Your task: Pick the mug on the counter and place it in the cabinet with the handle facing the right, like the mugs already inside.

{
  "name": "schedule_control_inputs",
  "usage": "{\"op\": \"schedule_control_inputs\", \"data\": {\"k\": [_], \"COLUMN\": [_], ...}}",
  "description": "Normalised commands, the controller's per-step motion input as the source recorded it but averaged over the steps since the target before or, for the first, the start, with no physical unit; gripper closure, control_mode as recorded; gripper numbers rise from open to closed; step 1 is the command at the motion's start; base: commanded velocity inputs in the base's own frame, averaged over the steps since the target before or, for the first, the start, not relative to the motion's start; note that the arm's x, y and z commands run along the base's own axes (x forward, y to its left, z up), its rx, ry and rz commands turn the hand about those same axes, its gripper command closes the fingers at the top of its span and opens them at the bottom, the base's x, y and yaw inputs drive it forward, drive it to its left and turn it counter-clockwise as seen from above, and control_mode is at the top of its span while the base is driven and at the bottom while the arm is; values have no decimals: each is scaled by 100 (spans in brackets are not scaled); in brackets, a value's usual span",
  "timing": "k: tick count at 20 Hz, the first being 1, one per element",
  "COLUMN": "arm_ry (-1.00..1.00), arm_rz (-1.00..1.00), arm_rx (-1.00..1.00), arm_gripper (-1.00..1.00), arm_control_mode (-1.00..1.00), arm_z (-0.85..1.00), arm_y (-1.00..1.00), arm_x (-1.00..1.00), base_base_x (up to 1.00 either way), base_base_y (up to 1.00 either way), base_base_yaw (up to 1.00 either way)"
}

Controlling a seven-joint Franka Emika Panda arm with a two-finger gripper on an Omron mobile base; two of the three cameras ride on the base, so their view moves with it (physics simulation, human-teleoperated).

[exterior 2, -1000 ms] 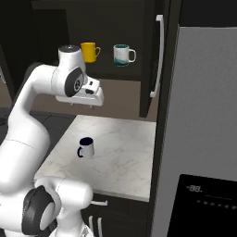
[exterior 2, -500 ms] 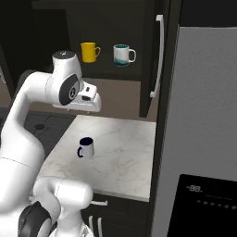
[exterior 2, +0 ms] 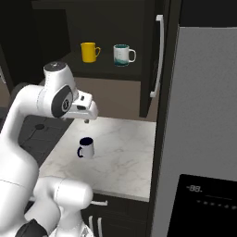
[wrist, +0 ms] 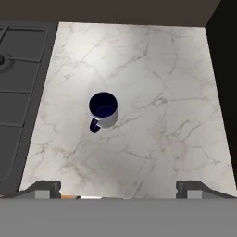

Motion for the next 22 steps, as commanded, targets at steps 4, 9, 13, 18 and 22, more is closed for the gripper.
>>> {"op": "schedule_control_inputs", "data": {"k": [4,9,13,18,22], "arm_ry": [-3,-4,-6,-11,-9], "arm_rz": [0,0,0,-1,-2], "arm_rx": [-1,0,0,0,0], "arm_gripper": [-100,-100,-100,-100,-100], "arm_control_mode": [-100,-100,-100,-100,-100], "arm_z": [-22,-26,-24,-18,-26], "arm_y": [5,11,17,20,20], "arm_x": [-20,-18,-15,-11,-5], "base_base_x": [0,0,0,0,0], "base_base_y": [0,0,0,0,0], "base_base_yaw": [0,0,0,0,0]}}
